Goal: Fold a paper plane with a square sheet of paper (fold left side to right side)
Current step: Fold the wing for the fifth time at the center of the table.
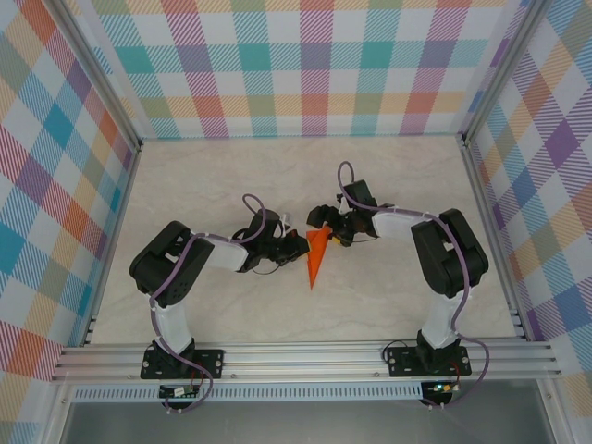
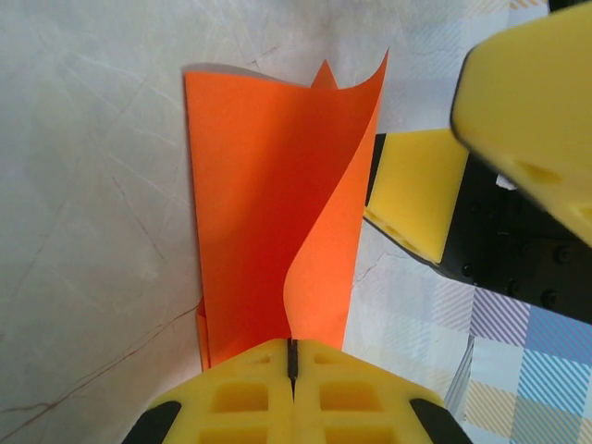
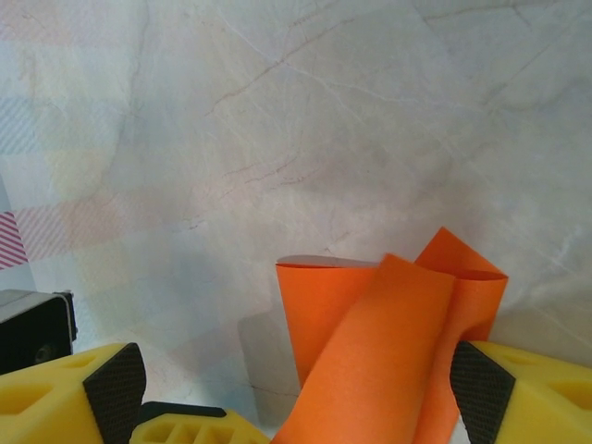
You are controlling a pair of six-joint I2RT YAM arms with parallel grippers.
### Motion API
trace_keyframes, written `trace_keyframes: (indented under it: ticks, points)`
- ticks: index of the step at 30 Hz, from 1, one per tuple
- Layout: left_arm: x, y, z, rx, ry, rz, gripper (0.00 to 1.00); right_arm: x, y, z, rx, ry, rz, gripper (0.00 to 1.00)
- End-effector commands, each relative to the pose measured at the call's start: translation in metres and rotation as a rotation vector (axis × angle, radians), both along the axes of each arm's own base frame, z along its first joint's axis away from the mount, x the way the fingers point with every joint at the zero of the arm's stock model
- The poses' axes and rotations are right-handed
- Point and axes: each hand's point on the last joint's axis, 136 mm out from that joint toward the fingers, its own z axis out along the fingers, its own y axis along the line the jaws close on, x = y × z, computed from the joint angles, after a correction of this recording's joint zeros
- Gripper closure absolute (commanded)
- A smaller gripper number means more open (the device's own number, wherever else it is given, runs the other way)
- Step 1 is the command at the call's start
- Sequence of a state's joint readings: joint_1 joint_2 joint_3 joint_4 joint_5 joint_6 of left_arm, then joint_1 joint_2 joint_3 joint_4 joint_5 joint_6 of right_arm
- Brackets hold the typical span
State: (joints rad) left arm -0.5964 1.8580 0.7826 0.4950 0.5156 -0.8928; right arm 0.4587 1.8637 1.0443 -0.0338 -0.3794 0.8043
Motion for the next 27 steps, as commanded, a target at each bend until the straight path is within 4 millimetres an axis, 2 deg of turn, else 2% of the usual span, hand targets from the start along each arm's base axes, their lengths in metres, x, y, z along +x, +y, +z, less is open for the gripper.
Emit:
trace_keyframes:
  ticks: [1,9,27]
  points:
    - [0.006,0.002,-0.002,0.013,-0.008,-0.008,1.00,-0.003,0.002,-0.009,-0.019,0.045,0.011,0.11]
    - [0.009,0.003,-0.008,0.038,-0.008,-0.011,1.00,-0.010,-0.001,-0.021,-0.060,0.083,0.020,0.10]
    - [0.010,0.008,-0.025,0.071,0.016,-0.005,1.00,-0.013,0.001,-0.021,-0.072,0.084,0.044,0.09]
